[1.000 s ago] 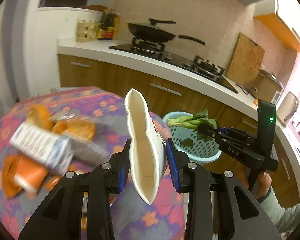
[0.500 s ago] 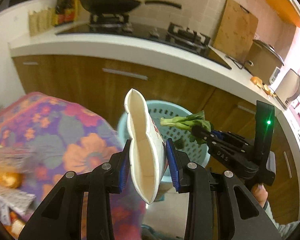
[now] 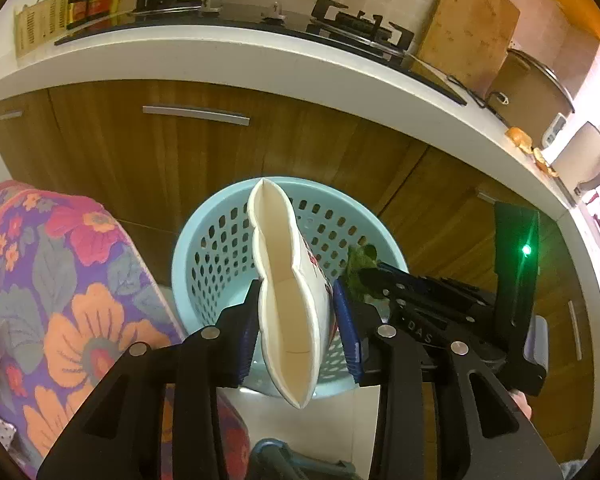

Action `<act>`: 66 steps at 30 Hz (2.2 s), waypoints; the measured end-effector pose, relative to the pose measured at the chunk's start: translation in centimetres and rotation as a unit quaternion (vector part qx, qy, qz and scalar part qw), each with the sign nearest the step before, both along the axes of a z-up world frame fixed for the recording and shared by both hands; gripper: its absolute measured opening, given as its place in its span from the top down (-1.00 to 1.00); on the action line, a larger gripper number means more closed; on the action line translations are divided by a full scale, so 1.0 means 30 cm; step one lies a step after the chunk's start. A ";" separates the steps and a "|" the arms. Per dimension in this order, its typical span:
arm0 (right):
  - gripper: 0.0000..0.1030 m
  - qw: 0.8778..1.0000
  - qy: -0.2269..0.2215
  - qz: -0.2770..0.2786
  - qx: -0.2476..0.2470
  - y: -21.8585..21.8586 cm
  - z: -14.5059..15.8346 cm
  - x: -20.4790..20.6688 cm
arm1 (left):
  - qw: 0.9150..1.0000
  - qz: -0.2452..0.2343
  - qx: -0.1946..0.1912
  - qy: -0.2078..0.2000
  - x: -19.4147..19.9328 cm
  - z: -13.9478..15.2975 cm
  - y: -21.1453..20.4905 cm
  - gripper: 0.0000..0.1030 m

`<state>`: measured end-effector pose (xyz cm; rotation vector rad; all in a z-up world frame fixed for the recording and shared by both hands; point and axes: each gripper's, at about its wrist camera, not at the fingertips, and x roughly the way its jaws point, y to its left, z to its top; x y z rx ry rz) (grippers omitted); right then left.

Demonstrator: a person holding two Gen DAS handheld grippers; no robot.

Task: Collect trash
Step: 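Carry the green vegetable and white cup over the blue basket with both tools, then open the right tool and left tool to drop vegetable and cup into basket, then move both open tools back over the table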

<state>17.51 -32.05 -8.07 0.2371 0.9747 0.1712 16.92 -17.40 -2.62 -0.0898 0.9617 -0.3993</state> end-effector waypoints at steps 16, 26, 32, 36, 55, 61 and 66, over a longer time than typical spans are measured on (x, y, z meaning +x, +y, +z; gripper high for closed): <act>-0.08 0.999 -0.031 0.004 -0.003 -0.004 0.072 -0.054 | 0.998 0.013 -0.022 -0.054 -0.113 0.087 0.082 -0.13; -0.08 0.999 -0.037 0.001 -0.016 0.036 0.141 -0.086 | 0.994 0.034 -0.046 -0.097 -0.226 0.196 0.173 -0.13; -0.10 0.998 -0.001 -0.008 -0.068 0.053 0.113 -0.062 | 0.992 0.047 -0.053 -0.108 -0.268 0.220 0.226 -0.14; -0.10 0.994 0.050 0.002 -0.098 0.054 0.066 -0.032 | 0.991 0.050 -0.057 -0.109 -0.279 0.219 0.237 -0.14; -0.30 0.977 0.113 0.091 -0.154 0.087 0.057 -0.138 | 0.988 0.066 -0.080 -0.111 -0.304 0.190 0.333 -0.14; -0.31 0.990 0.021 0.088 -0.104 0.116 0.174 -0.177 | 0.985 0.085 -0.077 -0.131 -0.359 0.211 0.378 -0.14; -0.33 0.987 -0.084 0.131 -0.042 0.239 0.300 -0.247 | 0.977 0.121 -0.076 -0.159 -0.446 0.251 0.484 -0.33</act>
